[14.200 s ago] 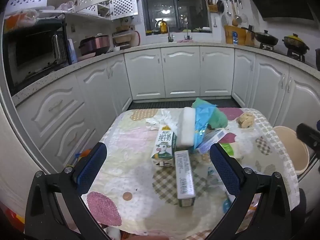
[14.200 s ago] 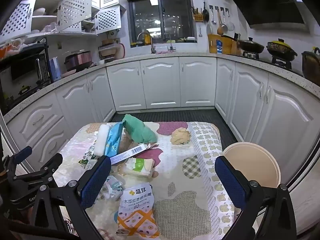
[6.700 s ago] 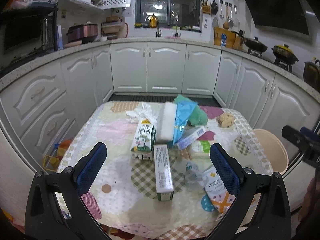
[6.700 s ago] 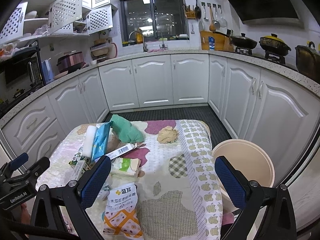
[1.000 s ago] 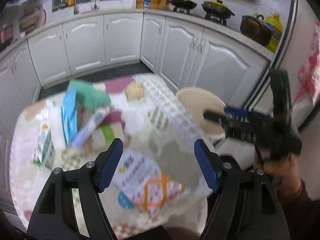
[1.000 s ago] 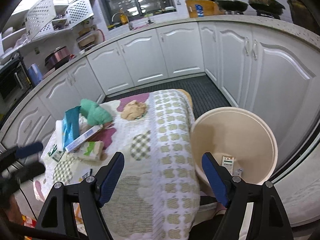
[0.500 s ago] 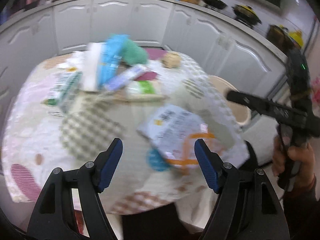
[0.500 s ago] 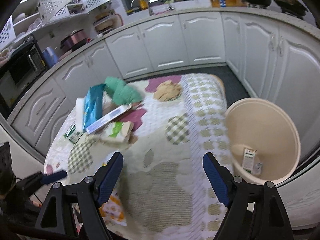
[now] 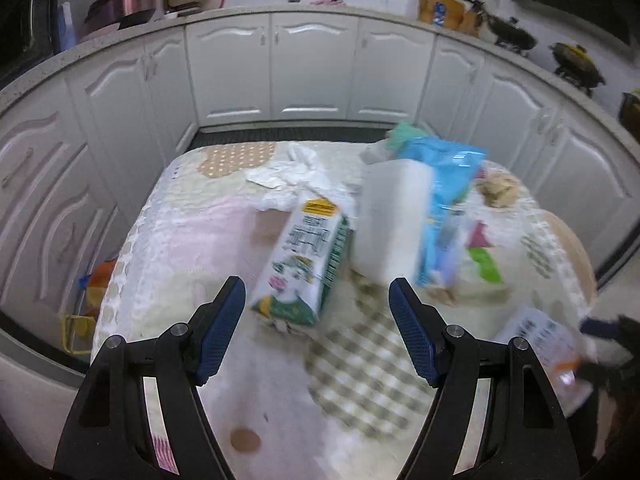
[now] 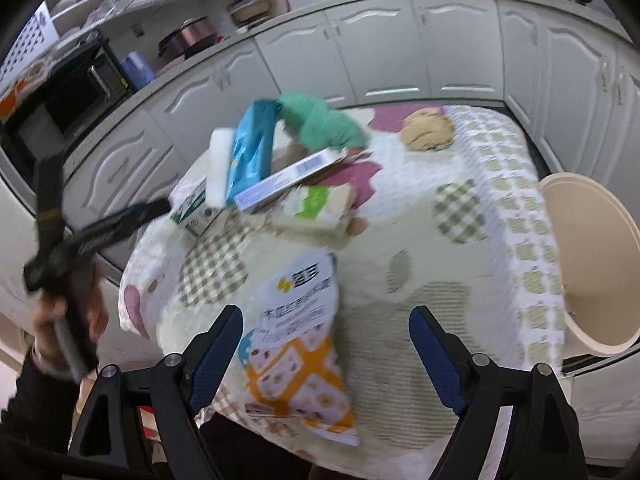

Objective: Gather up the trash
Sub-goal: 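Grasp the milk carton with the left tool while the right tool grasps the snack bag, then carry the milk carton and snack bag with both tools over the beige bin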

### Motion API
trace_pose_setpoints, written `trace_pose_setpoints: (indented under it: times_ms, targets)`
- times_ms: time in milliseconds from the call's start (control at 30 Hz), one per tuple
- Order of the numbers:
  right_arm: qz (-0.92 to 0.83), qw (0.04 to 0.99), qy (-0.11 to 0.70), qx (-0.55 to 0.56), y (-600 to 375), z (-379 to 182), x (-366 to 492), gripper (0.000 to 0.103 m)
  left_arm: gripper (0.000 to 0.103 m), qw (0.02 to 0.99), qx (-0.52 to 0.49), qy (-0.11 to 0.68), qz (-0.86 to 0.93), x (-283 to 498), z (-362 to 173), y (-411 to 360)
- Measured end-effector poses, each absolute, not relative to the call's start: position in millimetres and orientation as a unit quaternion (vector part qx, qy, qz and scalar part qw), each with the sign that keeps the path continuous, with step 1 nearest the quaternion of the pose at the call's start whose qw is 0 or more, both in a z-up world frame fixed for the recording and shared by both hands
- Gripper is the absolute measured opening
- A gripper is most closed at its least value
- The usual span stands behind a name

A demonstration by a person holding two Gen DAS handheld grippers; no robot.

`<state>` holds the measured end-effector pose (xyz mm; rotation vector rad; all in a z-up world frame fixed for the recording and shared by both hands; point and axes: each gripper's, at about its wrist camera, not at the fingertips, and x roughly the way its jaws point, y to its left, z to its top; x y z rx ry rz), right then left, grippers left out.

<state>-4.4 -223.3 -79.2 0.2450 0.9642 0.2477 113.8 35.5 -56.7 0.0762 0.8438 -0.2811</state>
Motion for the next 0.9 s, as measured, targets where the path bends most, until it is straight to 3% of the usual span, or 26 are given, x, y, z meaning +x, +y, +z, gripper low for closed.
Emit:
trace_pose_setpoints:
  times_ms: [233, 433, 500, 533, 633, 900]
  targets:
    - [0.126, 0.855, 0.496, 0.087, -195.4, -99.0, 8.7, 0.083, 0.074, 0.889, 0.082, 0.439, -0.098, 154.5, -88.1, 24.4]
    - [0.124, 0.843, 0.519, 0.071, -181.5, -118.5, 20.3, 0.083, 0.074, 0.882, 0.059, 0.455, -0.104, 172.0, -97.9, 26.4]
    - [0.126, 0.848, 0.511, 0.071, -182.2, -118.9, 19.9, 0.083, 0.071, 0.878, 0.041, 0.465, -0.108, 176.1, -101.4, 28.9]
    - [0.13, 0.849, 0.508, 0.066, -181.9, -118.8, 19.2, 0.083, 0.062, 0.874, 0.026, 0.471, -0.116, 176.3, -102.5, 30.6]
    - [0.125, 0.853, 0.504, 0.043, -182.7, -118.0, 15.4, 0.054, 0.059, 0.868, -0.002, 0.481, -0.122, 169.9, -101.5, 38.9]
    - [0.133, 0.867, 0.478, 0.045, -199.4, -100.7, 0.4, 0.052, 0.053, 0.882, 0.008, 0.455, -0.125, 104.4, -80.1, 48.4]
